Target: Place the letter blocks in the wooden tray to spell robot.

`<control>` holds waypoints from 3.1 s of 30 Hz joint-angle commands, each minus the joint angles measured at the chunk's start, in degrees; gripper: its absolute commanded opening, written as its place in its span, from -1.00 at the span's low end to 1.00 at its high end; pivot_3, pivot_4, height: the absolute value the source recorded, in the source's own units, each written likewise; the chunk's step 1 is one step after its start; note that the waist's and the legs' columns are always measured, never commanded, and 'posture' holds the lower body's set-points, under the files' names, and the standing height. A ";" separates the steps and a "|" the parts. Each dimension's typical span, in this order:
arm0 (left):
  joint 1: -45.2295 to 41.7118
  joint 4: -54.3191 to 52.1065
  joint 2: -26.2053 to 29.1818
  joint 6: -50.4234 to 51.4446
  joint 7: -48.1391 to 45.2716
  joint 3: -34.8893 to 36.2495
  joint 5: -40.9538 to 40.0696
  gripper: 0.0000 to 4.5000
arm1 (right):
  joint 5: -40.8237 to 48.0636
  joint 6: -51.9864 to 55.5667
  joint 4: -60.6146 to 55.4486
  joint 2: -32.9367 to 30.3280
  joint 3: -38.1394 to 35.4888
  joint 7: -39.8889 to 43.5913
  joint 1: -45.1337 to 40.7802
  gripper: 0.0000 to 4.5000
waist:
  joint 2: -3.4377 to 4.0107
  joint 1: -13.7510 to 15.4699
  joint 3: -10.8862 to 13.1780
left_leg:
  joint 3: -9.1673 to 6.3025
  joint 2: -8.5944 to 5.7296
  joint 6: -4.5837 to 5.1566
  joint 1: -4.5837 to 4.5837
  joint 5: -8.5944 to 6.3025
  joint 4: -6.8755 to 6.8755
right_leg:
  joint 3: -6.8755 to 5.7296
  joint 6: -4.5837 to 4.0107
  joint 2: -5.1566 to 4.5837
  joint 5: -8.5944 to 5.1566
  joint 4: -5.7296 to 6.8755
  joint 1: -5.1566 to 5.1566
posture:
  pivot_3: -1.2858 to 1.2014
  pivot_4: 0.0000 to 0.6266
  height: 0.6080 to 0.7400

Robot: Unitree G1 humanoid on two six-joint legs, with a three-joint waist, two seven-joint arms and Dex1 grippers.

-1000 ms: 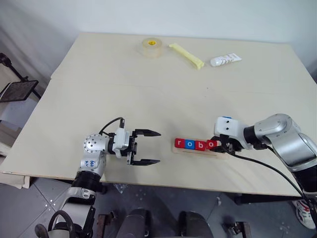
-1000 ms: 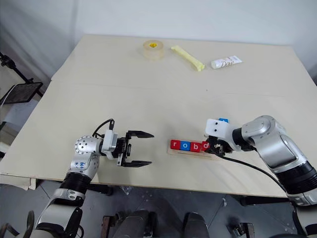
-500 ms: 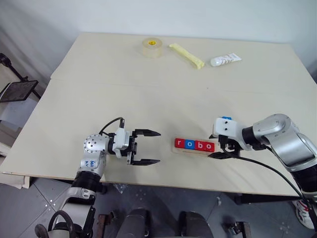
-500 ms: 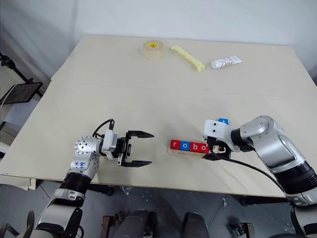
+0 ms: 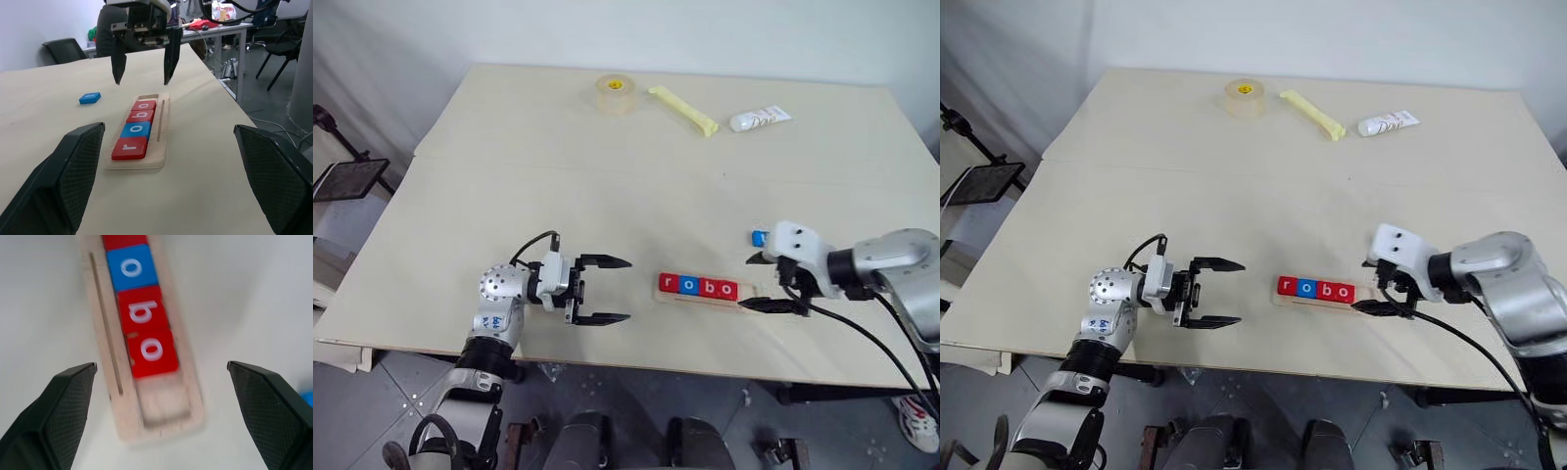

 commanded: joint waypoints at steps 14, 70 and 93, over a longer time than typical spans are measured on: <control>-2.25 2.01 -0.23 0.06 -0.21 0.22 0.14 1.00 | 10.56 -9.84 2.64 4.52 -36.48 -5.43 25.23 0.99 | 0.00 -0.34 -0.01 | 0.19 0.01 0.02 0.11 0.00 -0.05 | 0.08 0.00 -0.01 0.00 -0.06 0.04 | 0.03 -0.52 1.00; -3.24 2.49 -0.01 -0.25 -0.59 0.33 0.26 1.00 | 7.86 -1.71 -0.76 30.12 -16.39 -49.25 5.43 -0.35 | 0.02 -1.55 -0.02 | 0.05 0.00 -0.02 0.10 0.02 -0.10 | 0.15 0.00 0.00 0.00 0.48 -0.23 | 0.03 -0.52 1.00; -3.83 3.37 0.33 0.42 -1.81 0.69 -0.04 1.00 | 12.22 0.79 -15.82 34.76 -21.01 -50.86 26.76 -0.19 | 0.04 -1.10 -0.04 | 0.32 -0.01 -0.02 0.22 0.03 -0.15 | 0.44 0.00 0.03 0.00 0.38 -0.21 | 0.03 -0.52 1.00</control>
